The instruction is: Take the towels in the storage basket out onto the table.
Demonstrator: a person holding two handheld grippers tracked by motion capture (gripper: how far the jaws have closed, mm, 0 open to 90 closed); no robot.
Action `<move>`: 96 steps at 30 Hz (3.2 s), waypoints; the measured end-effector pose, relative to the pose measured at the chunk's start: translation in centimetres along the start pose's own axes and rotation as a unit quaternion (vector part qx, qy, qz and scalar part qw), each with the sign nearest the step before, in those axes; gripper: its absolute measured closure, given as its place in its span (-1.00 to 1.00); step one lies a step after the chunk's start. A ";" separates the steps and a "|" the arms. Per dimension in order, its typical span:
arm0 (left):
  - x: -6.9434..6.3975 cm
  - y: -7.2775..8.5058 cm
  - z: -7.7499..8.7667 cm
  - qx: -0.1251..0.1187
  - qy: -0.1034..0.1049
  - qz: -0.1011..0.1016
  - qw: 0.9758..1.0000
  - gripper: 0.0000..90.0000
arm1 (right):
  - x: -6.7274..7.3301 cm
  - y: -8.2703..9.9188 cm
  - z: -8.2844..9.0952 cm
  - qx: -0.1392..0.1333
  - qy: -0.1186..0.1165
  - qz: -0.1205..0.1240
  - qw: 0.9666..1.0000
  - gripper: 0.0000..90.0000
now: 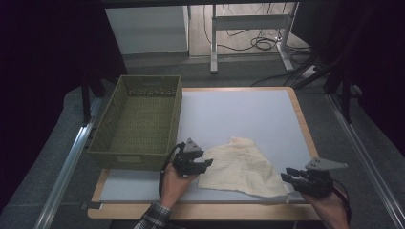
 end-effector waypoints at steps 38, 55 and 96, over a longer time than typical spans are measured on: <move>-0.3 2.9 3.2 0.052 0.021 -0.004 0.998 0.16 | 3.8 -3.9 -5.6 0.034 -0.071 0.065 0.995 0.41; 0.8 -2.8 -0.6 0.026 -0.030 0.018 0.999 0.03 | -1.3 -6.0 -9.6 0.039 -0.028 0.019 0.999 0.20; 2.5 -1.0 -5.1 0.041 -0.101 0.000 0.994 -0.11 | -2.8 -7.3 -12.1 0.083 0.033 0.057 0.994 0.13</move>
Point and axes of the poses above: each handheld gripper's, and its own axes: z roughly backward along the jaws, y roughly out of its underside, x roughly to its left, the point moved 1 cm from there along -z, roughly forward along the jaws, and after that the axes turned 7 degrees about z, right-handed, at the moved point
